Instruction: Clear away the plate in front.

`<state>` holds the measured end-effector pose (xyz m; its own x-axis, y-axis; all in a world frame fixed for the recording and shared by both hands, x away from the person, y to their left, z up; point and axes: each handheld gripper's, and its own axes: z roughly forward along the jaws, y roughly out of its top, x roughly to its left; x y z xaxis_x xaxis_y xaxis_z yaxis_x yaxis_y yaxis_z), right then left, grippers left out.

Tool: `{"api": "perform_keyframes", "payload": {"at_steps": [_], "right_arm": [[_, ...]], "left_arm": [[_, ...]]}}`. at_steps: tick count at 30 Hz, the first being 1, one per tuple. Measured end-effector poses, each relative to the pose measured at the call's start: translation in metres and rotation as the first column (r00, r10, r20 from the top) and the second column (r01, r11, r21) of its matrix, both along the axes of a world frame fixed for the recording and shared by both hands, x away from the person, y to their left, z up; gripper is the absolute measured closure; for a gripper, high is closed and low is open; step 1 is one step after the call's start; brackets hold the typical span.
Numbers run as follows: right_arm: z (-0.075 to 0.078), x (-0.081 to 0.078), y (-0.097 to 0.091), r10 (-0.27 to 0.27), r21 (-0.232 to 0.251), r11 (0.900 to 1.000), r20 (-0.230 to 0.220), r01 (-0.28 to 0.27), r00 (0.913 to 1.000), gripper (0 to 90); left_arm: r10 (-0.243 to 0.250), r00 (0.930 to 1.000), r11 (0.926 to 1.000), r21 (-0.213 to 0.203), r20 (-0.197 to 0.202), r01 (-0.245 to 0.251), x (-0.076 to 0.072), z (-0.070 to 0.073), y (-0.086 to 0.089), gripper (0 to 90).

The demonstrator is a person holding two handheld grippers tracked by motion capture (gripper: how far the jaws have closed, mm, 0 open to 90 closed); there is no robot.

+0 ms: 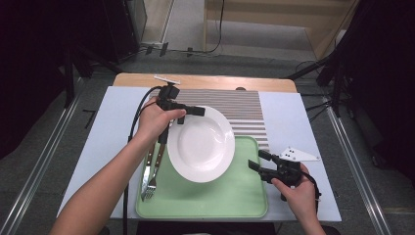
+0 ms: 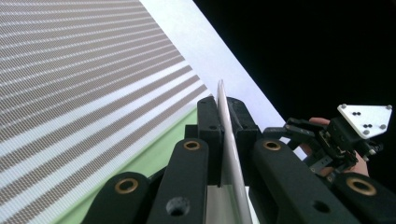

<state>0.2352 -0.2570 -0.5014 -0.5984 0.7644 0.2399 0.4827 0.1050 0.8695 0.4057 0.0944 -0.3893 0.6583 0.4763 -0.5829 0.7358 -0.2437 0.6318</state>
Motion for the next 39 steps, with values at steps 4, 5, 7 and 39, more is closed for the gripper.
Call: {"api": "perform_keyframes", "payload": {"at_steps": [4, 5, 7, 39], "right_arm": [[0.0, 0.0, 0.0, 0.001, -0.001, 1.0, -0.001, -0.001, 1.0, 36.8], [0.0, 0.0, 0.001, 0.001, -0.001, 1.0, -0.001, -0.001, 1.0, 36.9], [0.0, 0.0, 0.001, 0.002, 0.0, 1.0, -0.001, -0.002, 1.0, 36.9], [0.0, -0.001, 0.001, 0.006, 0.001, 1.0, -0.005, -0.006, 1.0, 37.1]], "left_arm": [[-0.013, 0.9998, 0.9999, 0.006, -0.018, 0.013, -0.005, -0.006, -0.004, 86.1], [-0.02, 0.9997, 0.9998, 0.003, -0.017, 0.02, -0.007, -0.008, -0.006, 86.1], [-0.027, 0.9995, 0.9996, 0.007, -0.018, 0.027, -0.009, -0.012, -0.008, 86.1], [-0.036, 0.9977, 0.9987, 0.035, -0.058, 0.038, -0.02, -0.058, -0.012, 85.9]]}}
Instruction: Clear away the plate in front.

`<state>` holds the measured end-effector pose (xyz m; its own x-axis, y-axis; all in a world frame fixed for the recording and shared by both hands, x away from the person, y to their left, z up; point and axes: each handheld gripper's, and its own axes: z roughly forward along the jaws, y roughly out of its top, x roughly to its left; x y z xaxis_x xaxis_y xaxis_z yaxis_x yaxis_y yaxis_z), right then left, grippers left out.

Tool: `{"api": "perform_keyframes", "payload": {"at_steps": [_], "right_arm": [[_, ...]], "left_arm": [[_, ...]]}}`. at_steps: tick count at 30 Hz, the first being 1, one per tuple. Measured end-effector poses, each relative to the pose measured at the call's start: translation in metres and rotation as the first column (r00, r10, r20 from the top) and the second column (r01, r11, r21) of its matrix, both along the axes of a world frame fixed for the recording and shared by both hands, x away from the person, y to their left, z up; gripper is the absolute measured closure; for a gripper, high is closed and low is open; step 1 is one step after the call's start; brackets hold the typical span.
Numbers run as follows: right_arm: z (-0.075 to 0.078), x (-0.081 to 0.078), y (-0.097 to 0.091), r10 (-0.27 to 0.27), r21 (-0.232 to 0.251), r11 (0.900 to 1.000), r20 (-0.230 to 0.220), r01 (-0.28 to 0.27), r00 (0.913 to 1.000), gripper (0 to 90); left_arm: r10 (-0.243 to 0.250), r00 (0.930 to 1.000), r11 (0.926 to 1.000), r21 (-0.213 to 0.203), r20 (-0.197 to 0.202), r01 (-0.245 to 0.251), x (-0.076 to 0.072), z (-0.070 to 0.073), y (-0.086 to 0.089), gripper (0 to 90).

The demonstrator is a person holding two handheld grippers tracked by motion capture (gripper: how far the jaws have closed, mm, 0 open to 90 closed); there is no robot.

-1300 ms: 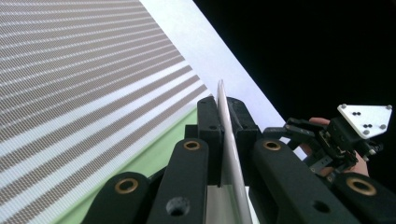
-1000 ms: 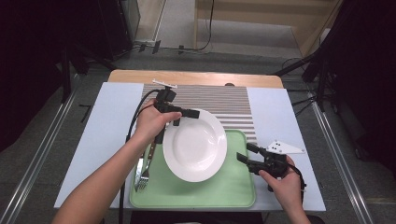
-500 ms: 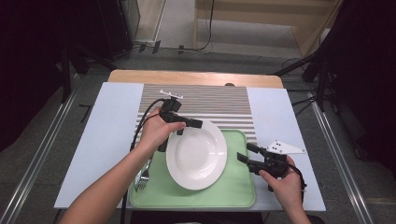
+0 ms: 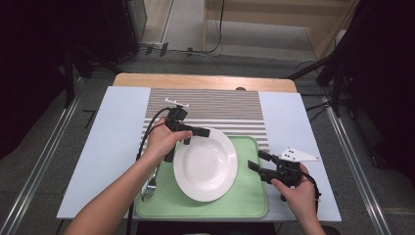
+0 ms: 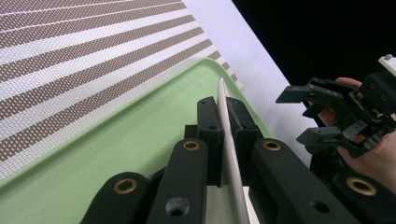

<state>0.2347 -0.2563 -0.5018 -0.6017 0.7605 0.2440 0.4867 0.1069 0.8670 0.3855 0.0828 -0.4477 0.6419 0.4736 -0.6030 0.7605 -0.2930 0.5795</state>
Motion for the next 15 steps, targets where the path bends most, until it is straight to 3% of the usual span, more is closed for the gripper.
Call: {"api": "perform_keyframes", "payload": {"at_steps": [8, 15], "right_arm": [[-0.0003, -0.0001, 0.0007, 0.002, -0.002, 1.0, -0.005, -0.002, 1.0, 37.0], [-0.0004, -0.0001, 0.001, 0.003, -0.003, 1.0, -0.004, -0.003, 1.0, 37.0]], "left_arm": [[0.001, 0.9999, 1.0, -0.006, -0.013, -0.001, 0.0024, -0.0072, 0.0056, 85.1], [-0.002, 1.0, 1.0, 0.005, 0.0, 0.002, 0.0033, -0.0081, 0.0062, 85.0]]}}
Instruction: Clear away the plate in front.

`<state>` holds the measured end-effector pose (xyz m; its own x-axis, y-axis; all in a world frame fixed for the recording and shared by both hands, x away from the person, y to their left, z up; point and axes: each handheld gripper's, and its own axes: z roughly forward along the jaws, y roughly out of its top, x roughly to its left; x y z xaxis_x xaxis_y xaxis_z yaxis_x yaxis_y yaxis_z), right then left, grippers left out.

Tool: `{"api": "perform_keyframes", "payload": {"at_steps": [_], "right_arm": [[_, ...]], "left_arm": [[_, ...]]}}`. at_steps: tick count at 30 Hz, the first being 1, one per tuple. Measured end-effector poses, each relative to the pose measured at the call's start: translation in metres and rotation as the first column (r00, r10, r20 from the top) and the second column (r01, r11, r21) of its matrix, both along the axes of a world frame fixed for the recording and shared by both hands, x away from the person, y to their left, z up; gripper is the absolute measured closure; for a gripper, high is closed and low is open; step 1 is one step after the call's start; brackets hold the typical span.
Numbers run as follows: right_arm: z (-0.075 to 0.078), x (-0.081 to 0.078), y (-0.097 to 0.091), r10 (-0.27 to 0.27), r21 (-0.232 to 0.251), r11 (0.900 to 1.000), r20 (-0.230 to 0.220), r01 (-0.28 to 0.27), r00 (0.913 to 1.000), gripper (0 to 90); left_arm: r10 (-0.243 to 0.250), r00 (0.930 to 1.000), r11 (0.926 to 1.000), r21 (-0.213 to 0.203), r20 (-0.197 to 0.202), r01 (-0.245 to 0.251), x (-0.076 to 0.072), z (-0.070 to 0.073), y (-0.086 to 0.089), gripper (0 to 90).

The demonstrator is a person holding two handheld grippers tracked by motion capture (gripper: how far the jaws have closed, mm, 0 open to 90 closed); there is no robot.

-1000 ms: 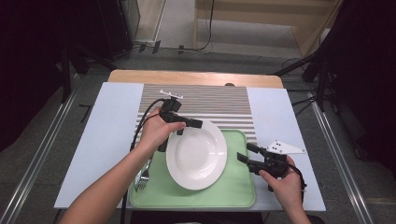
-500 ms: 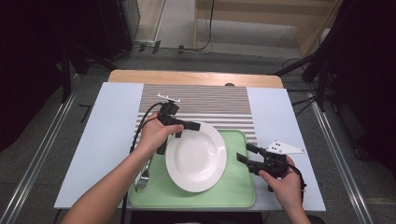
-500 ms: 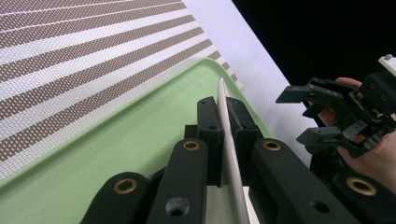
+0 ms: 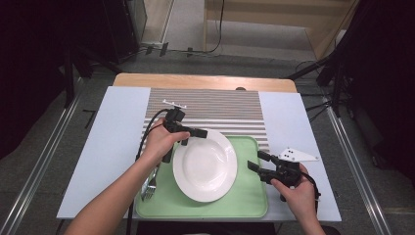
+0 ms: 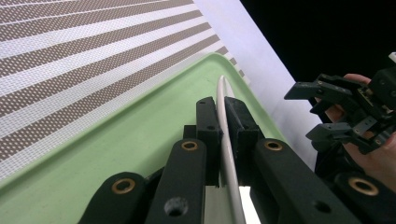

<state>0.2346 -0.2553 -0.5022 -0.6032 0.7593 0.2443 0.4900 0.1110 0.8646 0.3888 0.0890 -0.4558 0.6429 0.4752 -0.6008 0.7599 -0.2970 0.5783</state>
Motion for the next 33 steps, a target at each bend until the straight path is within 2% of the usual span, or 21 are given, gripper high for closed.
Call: {"api": "perform_keyframes", "payload": {"at_steps": [4, 6, 7, 8, 10, 14, 16, 18, 20, 25, 33], "right_arm": [[0.0, 0.0, 0.0, 0.0, 0.001, 1.0, -0.001, 0.0, 1.0, 37.0], [0.0, 0.0, 0.0, 0.0, 0.0, 1.0, 0.0, 0.0, 1.0, 37.0], [0.0, 0.0, 0.0, 0.0, -0.001, 1.0, 0.0, 0.0, 1.0, 37.0], [0.0, 0.0, 0.0, 0.0, -0.001, 1.0, 0.0, 0.0, 1.0, 37.0], [0.0, 0.0, 0.0, 0.001, -0.001, 1.0, -0.001, -0.001, 1.0, 37.0], [0.0, 0.0, 0.0, -0.001, 0.001, 1.0, -0.004, 0.001, 1.0, 37.0], [0.0, 0.0, 0.001, 0.0, 0.001, 1.0, -0.002, 0.0, 1.0, 37.0], [0.0, 0.0, 0.001, 0.0, 0.001, 1.0, -0.004, 0.0, 1.0, 37.0], [-0.001, 0.0, 0.001, 0.001, 0.002, 1.0, -0.003, -0.001, 1.0, 37.0], [-0.001, 0.001, 0.001, 0.005, 0.001, 1.0, -0.006, -0.005, 1.0, 37.0], [-0.002, 0.001, 0.002, 0.008, -0.007, 0.9999, -0.014, -0.009, 0.9999, 37.0]], "left_arm": [[-0.004, 1.0, 1.0, 0.005, 0.005, 0.004, 0.001, -0.002, 0.002, 84.5], [-0.006, 0.9997, 0.9998, 0.021, 0.021, 0.006, 0.002, -0.003, 0.003, 82.7], [-0.005, 0.9998, 0.9996, 0.027, 0.019, 0.005, 0.003, -0.004, 0.004, 81.6], [-0.003, 1.0, 1.0, 0.009, 0.003, 0.003, 0.004, -0.006, 0.005, 81.3], [0.003, 1.0, 1.0, 0.002, -0.008, -0.003, 0.005, -0.008, 0.008, 81.7], [-0.011, 0.9993, 0.9993, 0.037, 0.036, 0.009, 0.005, -0.012, 0.011, 78.9], [-0.012, 0.9995, 0.9998, 0.018, 0.028, 0.012, 0.006, -0.014, 0.014, 77.9], [-0.008, 0.9995, 0.9998, 0.016, 0.03, 0.008, 0.006, -0.016, 0.015, 76.5], [-0.007, 0.9988, 0.9993, 0.036, 0.049, 0.006, 0.006, -0.018, 0.015, 74.3], [0.003, 0.9988, 0.9982, 0.059, 0.048, -0.006, 0.006, -0.023, 0.018, 70.7], [0.017, 0.9967, 0.9944, 0.102, 0.079, -0.025, 0.006, -0.028, 0.018, 63.1]]}}
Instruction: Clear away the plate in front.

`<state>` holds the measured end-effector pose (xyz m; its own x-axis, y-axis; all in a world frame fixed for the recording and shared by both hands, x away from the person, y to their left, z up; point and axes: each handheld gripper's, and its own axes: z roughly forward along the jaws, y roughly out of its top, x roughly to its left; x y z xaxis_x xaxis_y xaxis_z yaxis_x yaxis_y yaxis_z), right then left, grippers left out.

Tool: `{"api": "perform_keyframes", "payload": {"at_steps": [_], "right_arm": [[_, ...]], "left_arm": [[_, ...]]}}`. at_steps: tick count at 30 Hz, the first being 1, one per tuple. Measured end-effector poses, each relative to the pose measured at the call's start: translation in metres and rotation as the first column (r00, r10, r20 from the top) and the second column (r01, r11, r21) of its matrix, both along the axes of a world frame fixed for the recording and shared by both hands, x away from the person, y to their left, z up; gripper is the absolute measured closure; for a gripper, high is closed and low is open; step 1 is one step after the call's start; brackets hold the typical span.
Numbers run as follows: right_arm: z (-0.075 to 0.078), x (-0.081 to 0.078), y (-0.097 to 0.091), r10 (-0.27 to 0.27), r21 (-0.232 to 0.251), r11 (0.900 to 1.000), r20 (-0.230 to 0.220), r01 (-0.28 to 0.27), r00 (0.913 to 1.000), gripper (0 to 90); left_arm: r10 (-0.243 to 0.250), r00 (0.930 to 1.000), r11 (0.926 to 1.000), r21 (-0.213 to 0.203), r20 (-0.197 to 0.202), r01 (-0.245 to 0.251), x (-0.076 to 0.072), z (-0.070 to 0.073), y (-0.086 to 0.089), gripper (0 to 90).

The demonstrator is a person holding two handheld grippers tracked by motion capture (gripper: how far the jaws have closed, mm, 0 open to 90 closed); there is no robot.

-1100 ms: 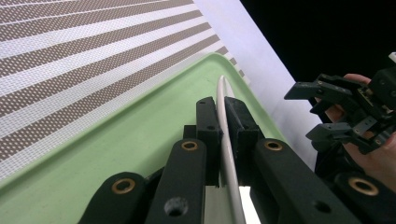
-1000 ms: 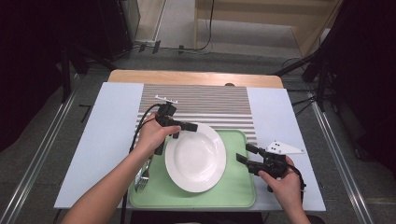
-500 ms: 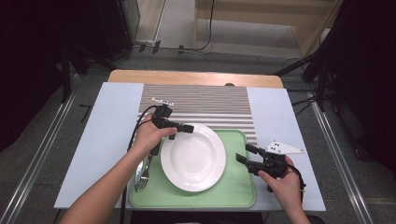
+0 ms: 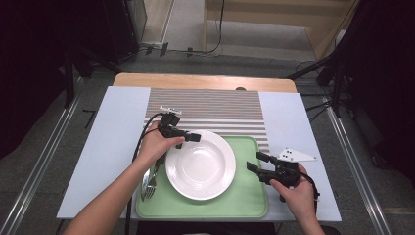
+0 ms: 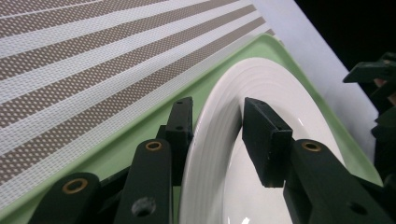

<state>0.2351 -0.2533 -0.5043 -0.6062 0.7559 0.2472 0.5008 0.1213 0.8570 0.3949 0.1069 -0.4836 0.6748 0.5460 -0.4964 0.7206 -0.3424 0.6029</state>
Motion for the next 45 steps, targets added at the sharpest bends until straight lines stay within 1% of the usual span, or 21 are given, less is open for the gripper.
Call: {"api": "perform_keyframes", "payload": {"at_steps": [3, 4, 7, 8, 9, 11, 13, 18, 19, 20, 23, 25, 28, 31, 32, 35, 37, 39, 45], "right_arm": [[0.0, 0.0, 0.0, 0.0, 0.001, 1.0, -0.001, 0.0, 1.0, 37.0], [0.0, 0.0, 0.0, 0.0, 0.001, 1.0, -0.001, 0.0, 1.0, 37.0], [0.0, 0.0, 0.0, 0.002, -0.001, 1.0, 0.0, -0.002, 1.0, 37.0], [0.0, 0.0, 0.0, 0.001, 0.0, 1.0, -0.003, -0.001, 1.0, 37.0], [0.0, 0.0, 0.0, 0.002, -0.001, 1.0, -0.003, -0.002, 1.0, 37.0], [0.0, 0.0, 0.001, 0.002, -0.001, 1.0, -0.004, -0.002, 1.0, 37.0], [-0.001, 0.0, 0.001, 0.003, -0.001, 1.0, -0.005, -0.003, 1.0, 37.0], [-0.001, 0.0, 0.001, 0.005, -0.002, 1.0, -0.005, -0.005, 1.0, 37.0], [-0.001, 0.0, 0.001, 0.005, -0.003, 1.0, -0.005, -0.005, 1.0, 37.0], [-0.001, 0.0, 0.001, 0.006, -0.003, 1.0, -0.006, -0.006, 1.0, 37.0], [-0.001, 0.0, 0.001, 0.006, -0.005, 1.0, -0.008, -0.006, 1.0, 37.0], [-0.001, 0.0, 0.001, 0.008, -0.005, 1.0, -0.009, -0.008, 0.9999, 37.0], [-0.001, 0.0, 0.001, 0.009, -0.006, 0.9999, -0.009, -0.009, 0.9999, 37.0], [-0.001, 0.0, 0.001, 0.009, -0.006, 0.9999, -0.009, -0.009, 0.9999, 37.0], [-0.001, 0.0, 0.001, 0.009, -0.006, 0.9999, -0.01, -0.009, 0.9999, 37.0], [-0.001, 0.0, 0.001, 0.009, -0.005, 0.9999, -0.01, -0.009, 0.9999, 37.0], [-0.001, 0.0, 0.001, 0.01, -0.005, 0.9999, -0.01, -0.01, 0.9999, 37.0], [-0.001, 0.0, 0.001, 0.009, -0.007, 0.9999, -0.008, -0.009, 0.9999, 37.0], [-0.001, 0.0, 0.001, 0.009, -0.008, 0.9999, -0.009, -0.009, 0.9999, 37.0]], "left_arm": [[0.006, 1.0, 1.0, 0.007, -0.002, -0.006, 0.0, -0.001, 0.0, 59.2], [0.008, 1.0, 0.9999, 0.011, 0.003, -0.008, 0.0, -0.001, 0.0, 58.8], [0.011, 0.9998, 0.9993, 0.036, 0.014, -0.011, -0.001, -0.002, 0.0, 58.7], [0.015, 0.9998, 0.9992, 0.037, 0.014, -0.015, -0.001, -0.002, -0.001, 58.5], [0.02, 0.9998, 0.9993, 0.031, 0.009, -0.02, -0.001, -0.003, 0.0, 56.7], [0.03, 0.9995, 0.999, 0.034, 0.011, -0.031, -0.001, -0.005, 0.0, 53.3], [0.038, 0.9991, 0.9982, 0.045, 0.019, -0.039, 0.0, -0.007, 0.001, 52.1], [0.034, 0.9989, 0.9954, 0.088, 0.032, -0.037, 0.0, -0.012, 0.004, 51.5], [0.031, 0.9989, 0.9955, 0.088, 0.035, -0.034, 0.0, -0.012, 0.004, 51.7], [0.036, 0.9987, 0.9962, 0.078, 0.035, -0.039, 0.0, -0.013, 0.004, 51.7], [0.034, 0.9985, 0.9962, 0.078, 0.042, -0.038, -0.001, -0.012, 0.004, 51.5], [0.037, 0.9985, 0.9967, 0.071, 0.042, -0.04, 0.0, -0.011, 0.005, 49.7], [0.052, 0.9974, 0.9974, 0.046, 0.049, -0.055, 0.0, -0.009, 0.006, 49.7], [0.072, 0.9953, 0.9974, 0.002, 0.064, -0.072, 0.001, -0.005, 0.009, 49.1], [0.075, 0.9946, 0.9972, -0.003, 0.072, -0.075, 0.001, -0.003, 0.01, 47.9], [0.072, 0.993, 0.9974, -0.003, 0.094, -0.072, 0.001, 0.004, 0.011, 47.9], [0.075, 0.9921, 0.9972, -0.014, 0.101, -0.074, 0.001, 0.007, 0.012, 47.8], [0.076, 0.9904, 0.9971, -0.015, 0.115, -0.075, 0.0, 0.01, 0.014, 47.8], [0.078, 0.9885, 0.9968, -0.024, 0.129, -0.076, -0.002, 0.016, 0.018, 47.8]]}}
